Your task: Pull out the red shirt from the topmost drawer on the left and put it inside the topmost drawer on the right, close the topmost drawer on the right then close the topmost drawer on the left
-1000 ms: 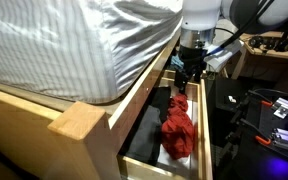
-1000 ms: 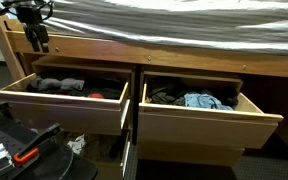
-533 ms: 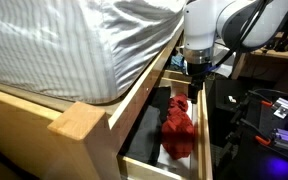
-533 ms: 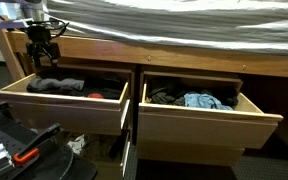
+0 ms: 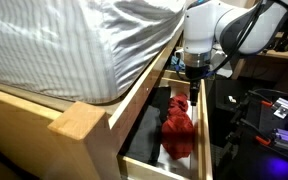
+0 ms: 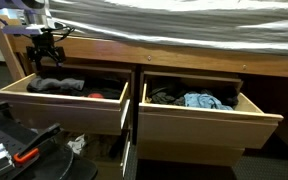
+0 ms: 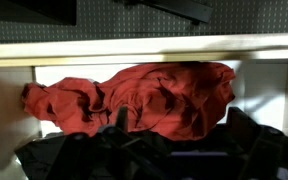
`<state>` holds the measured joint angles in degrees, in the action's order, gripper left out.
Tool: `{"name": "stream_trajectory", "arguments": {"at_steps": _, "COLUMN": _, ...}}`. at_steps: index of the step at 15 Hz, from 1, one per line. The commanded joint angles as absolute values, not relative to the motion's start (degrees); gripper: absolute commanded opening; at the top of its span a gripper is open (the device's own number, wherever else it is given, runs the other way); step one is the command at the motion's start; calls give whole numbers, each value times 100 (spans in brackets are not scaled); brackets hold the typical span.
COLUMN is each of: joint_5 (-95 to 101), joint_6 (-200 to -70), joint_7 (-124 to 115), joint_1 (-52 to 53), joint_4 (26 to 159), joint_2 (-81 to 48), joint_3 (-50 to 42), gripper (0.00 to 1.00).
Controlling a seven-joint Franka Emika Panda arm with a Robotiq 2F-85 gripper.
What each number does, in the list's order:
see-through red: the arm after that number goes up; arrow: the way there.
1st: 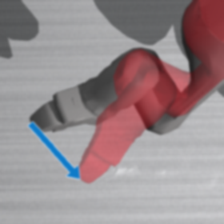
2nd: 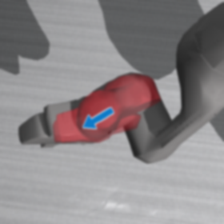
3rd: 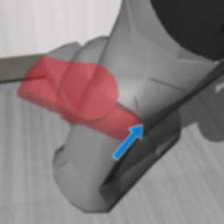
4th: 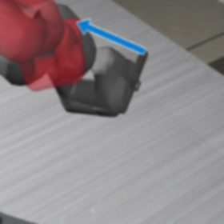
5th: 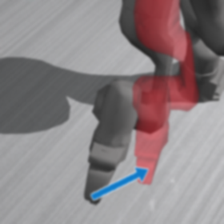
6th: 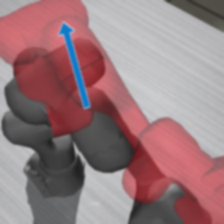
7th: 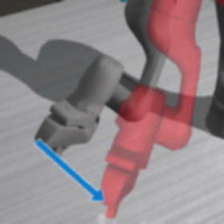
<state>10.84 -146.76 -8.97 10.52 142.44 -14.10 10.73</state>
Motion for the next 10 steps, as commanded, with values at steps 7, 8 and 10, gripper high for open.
{"name": "stream_trajectory", "arguments": {"at_steps": 7, "joint_5": 1074, "joint_6": -15098, "joint_7": 449, "joint_1": 894, "joint_4": 14255, "joint_2": -1742, "joint_3": 847, "gripper": 100}}
{"name": "stream_trajectory", "arguments": {"at_steps": 8, "joint_5": 1093, "joint_6": -15133, "joint_7": 279, "joint_1": 916, "joint_4": 14070, "joint_2": -1959, "joint_3": 757, "gripper": 100}}
{"name": "stream_trajectory", "arguments": {"at_steps": 10, "joint_5": 1186, "joint_6": -15734, "joint_7": -192, "joint_1": 901, "joint_4": 14005, "joint_2": -2198, "joint_3": 476, "gripper": 100}}
